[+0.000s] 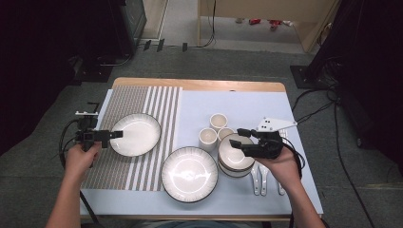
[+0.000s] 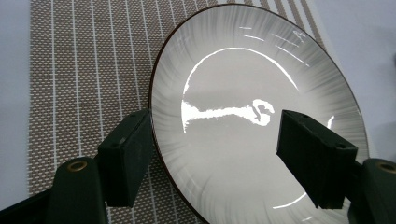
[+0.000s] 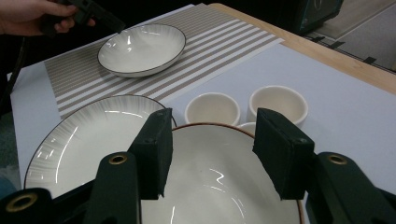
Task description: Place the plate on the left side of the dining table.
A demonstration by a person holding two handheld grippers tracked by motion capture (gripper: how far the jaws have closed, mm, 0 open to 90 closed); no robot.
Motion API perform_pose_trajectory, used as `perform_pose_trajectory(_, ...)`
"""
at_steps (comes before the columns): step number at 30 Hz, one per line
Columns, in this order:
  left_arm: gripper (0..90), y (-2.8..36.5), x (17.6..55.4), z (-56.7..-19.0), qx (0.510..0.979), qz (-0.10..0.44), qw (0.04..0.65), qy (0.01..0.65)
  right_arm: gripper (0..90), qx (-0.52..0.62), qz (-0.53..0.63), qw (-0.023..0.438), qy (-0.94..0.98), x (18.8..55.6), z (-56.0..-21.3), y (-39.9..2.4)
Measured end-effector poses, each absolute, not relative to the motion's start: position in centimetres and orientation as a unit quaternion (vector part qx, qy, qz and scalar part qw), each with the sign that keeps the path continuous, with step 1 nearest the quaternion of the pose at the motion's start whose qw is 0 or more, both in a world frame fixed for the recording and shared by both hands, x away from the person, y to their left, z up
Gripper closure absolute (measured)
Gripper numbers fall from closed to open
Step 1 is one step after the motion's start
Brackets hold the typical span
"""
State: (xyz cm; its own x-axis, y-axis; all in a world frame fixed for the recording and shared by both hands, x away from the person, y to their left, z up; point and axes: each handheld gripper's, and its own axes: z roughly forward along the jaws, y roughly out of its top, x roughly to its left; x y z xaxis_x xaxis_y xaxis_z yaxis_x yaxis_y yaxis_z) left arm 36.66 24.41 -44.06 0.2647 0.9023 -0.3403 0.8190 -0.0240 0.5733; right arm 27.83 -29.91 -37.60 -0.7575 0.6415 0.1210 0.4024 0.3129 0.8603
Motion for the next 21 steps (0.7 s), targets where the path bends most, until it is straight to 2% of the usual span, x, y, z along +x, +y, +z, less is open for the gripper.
perform_pose_trajectory(21,24.8,24.1,34.4,-44.2,0.723,0.077,0.341,0.596,47.2,0.340,0.484,0.126,0.796,28.9,-37.7,-31.3)
